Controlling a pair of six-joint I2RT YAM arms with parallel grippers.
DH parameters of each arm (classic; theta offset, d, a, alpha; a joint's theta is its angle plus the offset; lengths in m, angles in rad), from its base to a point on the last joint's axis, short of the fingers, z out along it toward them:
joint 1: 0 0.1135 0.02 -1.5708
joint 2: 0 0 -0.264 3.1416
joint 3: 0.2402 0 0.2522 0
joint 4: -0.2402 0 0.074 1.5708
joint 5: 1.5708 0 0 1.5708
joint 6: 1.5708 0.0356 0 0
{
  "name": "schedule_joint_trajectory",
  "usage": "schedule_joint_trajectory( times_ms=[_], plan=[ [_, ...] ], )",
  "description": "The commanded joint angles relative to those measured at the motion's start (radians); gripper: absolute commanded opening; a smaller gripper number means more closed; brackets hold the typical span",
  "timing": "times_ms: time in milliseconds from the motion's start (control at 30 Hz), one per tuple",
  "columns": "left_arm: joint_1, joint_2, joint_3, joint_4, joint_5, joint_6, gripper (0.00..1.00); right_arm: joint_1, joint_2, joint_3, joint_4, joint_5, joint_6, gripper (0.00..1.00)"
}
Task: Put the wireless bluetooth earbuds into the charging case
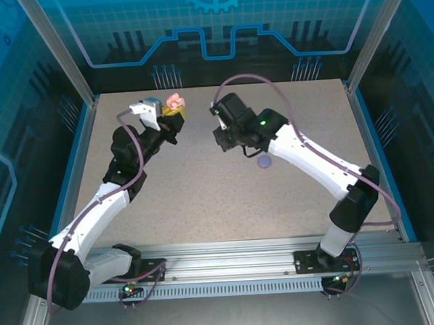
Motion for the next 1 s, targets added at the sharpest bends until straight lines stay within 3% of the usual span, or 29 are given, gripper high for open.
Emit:
schedule_joint_trajectory(
  times_ms=[0,233,567,967],
  plan=[
    [-0.072,0.022,-0.027,0.072,0.077,0.107,0.00,-0.013,-0.071,0.090,0.008,0.053,-0.037,0.17],
    [-0.177,0.084,-0.023,0.122,0.061,0.183,0.00,-0.014,-0.170,0.137,0.113,0.078,-0.066,0.17],
    [-0.256,0.143,0.054,0.174,0.026,0.208,0.00,-0.014,-0.348,-0.093,0.368,0.042,-0.070,0.18],
    [-0.299,0.172,0.127,0.161,0.026,0.237,0.00,-0.020,-0.333,-0.159,0.391,0.016,-0.026,0.18]
  ],
)
